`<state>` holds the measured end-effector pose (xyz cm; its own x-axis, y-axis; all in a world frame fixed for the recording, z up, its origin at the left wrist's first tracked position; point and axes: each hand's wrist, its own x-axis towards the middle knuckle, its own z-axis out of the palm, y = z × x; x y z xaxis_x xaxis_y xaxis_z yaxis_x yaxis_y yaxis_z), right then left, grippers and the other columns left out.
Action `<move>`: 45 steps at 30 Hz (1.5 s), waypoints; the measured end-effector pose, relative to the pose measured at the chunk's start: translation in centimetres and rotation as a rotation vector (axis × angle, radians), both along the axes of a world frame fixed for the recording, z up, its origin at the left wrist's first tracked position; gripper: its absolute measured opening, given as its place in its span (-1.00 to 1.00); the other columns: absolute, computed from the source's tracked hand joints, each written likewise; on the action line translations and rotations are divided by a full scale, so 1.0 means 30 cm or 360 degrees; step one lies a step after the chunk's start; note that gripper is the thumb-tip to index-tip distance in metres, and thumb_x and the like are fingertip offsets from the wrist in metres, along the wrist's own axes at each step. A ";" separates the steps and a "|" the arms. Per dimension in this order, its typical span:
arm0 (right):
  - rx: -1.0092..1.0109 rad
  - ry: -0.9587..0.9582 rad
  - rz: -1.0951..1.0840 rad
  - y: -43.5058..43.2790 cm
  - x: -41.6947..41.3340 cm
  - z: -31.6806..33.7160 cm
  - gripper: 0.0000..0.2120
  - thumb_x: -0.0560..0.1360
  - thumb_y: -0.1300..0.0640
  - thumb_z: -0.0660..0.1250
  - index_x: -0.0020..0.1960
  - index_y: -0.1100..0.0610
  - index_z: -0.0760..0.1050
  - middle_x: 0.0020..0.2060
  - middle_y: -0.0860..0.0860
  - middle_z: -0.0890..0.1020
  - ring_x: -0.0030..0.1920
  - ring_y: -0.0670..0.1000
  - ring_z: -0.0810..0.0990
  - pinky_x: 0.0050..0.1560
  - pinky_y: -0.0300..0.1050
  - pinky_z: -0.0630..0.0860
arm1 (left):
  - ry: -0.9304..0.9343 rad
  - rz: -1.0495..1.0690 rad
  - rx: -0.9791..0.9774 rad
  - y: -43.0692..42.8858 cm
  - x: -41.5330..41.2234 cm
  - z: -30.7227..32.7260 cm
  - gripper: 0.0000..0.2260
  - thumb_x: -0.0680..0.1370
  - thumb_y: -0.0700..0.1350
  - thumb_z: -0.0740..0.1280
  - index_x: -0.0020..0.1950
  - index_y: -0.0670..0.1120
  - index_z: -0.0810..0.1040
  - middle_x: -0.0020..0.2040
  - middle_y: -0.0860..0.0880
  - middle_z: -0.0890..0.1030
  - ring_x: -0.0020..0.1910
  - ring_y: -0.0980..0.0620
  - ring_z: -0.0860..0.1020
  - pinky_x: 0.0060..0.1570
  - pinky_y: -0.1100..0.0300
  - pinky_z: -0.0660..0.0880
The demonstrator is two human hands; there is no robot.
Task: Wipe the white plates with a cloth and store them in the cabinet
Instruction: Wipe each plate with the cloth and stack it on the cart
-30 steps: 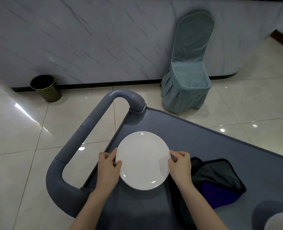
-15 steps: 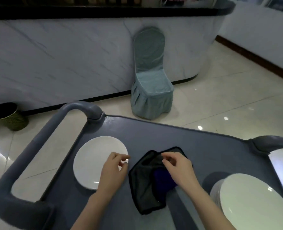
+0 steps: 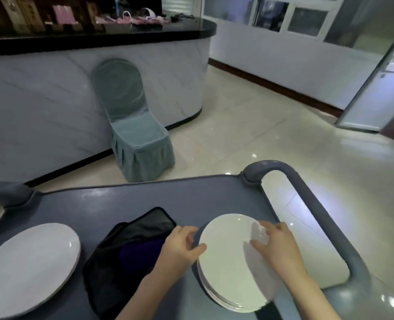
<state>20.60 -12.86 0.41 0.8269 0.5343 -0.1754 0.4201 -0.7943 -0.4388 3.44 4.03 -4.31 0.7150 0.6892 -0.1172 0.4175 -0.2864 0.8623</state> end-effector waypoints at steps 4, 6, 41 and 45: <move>-0.0065 0.0049 -0.0073 -0.081 0.036 -0.032 -0.46 0.44 -0.02 0.47 0.38 -0.01 0.43 0.02 0.03 0.37 0.13 0.11 0.47 0.11 -0.01 0.51 | 0.0186 -0.0017 0.0028 -0.062 0.054 -0.005 -0.62 0.42 -0.06 0.46 0.21 0.06 0.49 -0.09 0.04 0.43 -0.16 0.16 0.45 -0.10 0.28 0.41; -0.0093 0.0128 -0.0092 -0.100 0.047 -0.044 -0.44 0.43 -0.01 0.47 0.39 -0.05 0.41 0.02 0.01 0.34 0.12 0.11 0.49 0.12 -0.02 0.51 | 0.0220 -0.0012 0.0023 -0.079 0.064 -0.007 -0.61 0.42 -0.12 0.45 0.21 0.06 0.48 -0.08 0.02 0.43 -0.15 0.12 0.46 -0.07 0.23 0.44; 0.1177 0.1198 -0.0701 0.275 -0.157 -0.113 -0.81 0.60 0.02 0.29 0.13 0.04 0.61 0.02 0.02 0.73 0.01 0.13 0.71 0.08 0.15 0.62 | 0.0442 0.0140 0.0289 0.342 -0.275 -0.092 -0.59 0.53 -0.03 0.40 0.37 0.02 0.47 0.13 0.06 0.53 0.14 0.09 0.50 0.23 0.17 0.44; 0.1180 0.1192 -0.0755 0.282 -0.177 -0.112 -0.83 0.58 0.00 0.35 0.07 0.05 0.63 -0.07 -0.04 0.75 -0.09 0.04 0.74 -0.16 -0.05 0.61 | 0.0788 -0.0177 0.0565 0.373 -0.319 -0.183 -0.65 0.47 0.12 0.42 0.22 0.09 0.51 0.12 0.10 0.43 0.15 0.08 0.41 0.13 0.21 0.41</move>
<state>15.28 -4.41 -2.96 0.7934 0.3749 -0.4796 -0.4138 -0.2458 -0.8766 -6.13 15.22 -9.79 0.7040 0.6717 -0.2307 0.6951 -0.5850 0.4179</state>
